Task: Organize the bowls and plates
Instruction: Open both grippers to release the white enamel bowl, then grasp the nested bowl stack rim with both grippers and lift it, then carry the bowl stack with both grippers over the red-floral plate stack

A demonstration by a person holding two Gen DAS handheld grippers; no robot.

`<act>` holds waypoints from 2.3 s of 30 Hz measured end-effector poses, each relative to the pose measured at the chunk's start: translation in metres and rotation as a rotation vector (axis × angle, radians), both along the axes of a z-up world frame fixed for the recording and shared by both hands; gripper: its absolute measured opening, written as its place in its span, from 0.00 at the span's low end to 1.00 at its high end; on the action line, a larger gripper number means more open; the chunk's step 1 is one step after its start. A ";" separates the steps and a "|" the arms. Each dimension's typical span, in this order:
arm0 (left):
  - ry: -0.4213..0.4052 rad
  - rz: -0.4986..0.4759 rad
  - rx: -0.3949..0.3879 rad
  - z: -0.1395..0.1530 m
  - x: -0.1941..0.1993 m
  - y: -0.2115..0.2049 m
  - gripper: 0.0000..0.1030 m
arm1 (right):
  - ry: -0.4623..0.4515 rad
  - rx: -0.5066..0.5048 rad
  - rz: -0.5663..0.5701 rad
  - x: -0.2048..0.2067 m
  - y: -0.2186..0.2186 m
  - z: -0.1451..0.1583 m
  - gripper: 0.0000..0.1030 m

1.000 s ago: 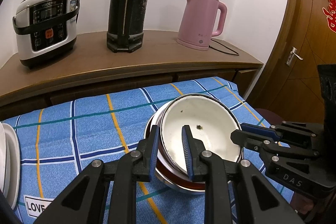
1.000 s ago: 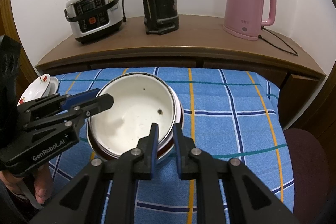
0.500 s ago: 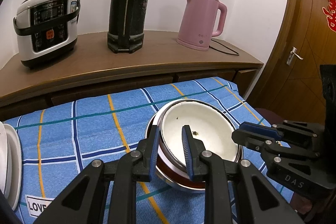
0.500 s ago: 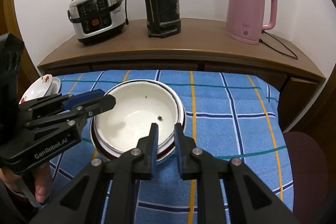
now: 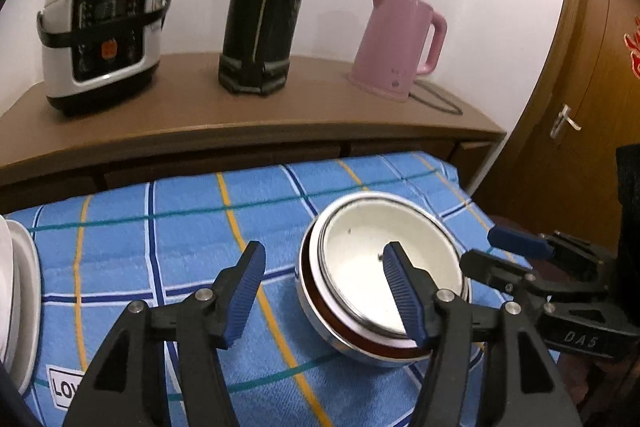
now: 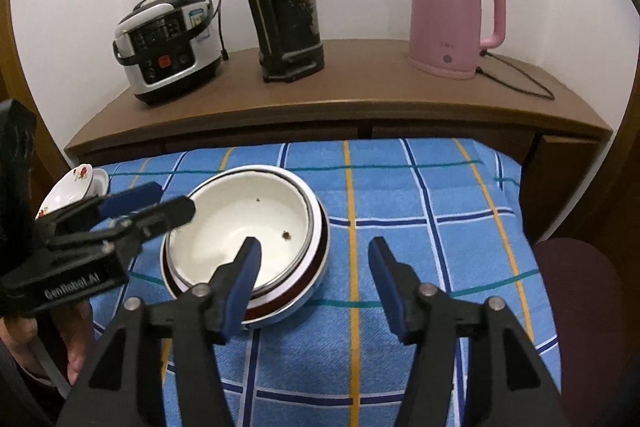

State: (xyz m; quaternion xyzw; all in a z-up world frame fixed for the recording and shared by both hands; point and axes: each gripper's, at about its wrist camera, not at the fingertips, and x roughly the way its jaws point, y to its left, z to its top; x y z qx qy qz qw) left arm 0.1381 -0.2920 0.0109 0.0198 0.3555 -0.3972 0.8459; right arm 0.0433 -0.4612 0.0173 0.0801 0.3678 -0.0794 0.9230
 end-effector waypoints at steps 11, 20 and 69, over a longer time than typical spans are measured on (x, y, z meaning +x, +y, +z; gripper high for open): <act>0.049 -0.025 0.037 -0.012 0.002 -0.009 0.62 | 0.036 0.061 0.002 0.012 -0.005 -0.015 0.53; 0.021 -0.044 0.110 -0.022 -0.005 -0.022 0.55 | 0.066 0.060 0.011 0.020 0.003 -0.026 0.33; 0.207 0.173 -0.023 -0.012 0.025 0.052 0.33 | 0.090 0.073 0.111 0.062 0.038 -0.002 0.16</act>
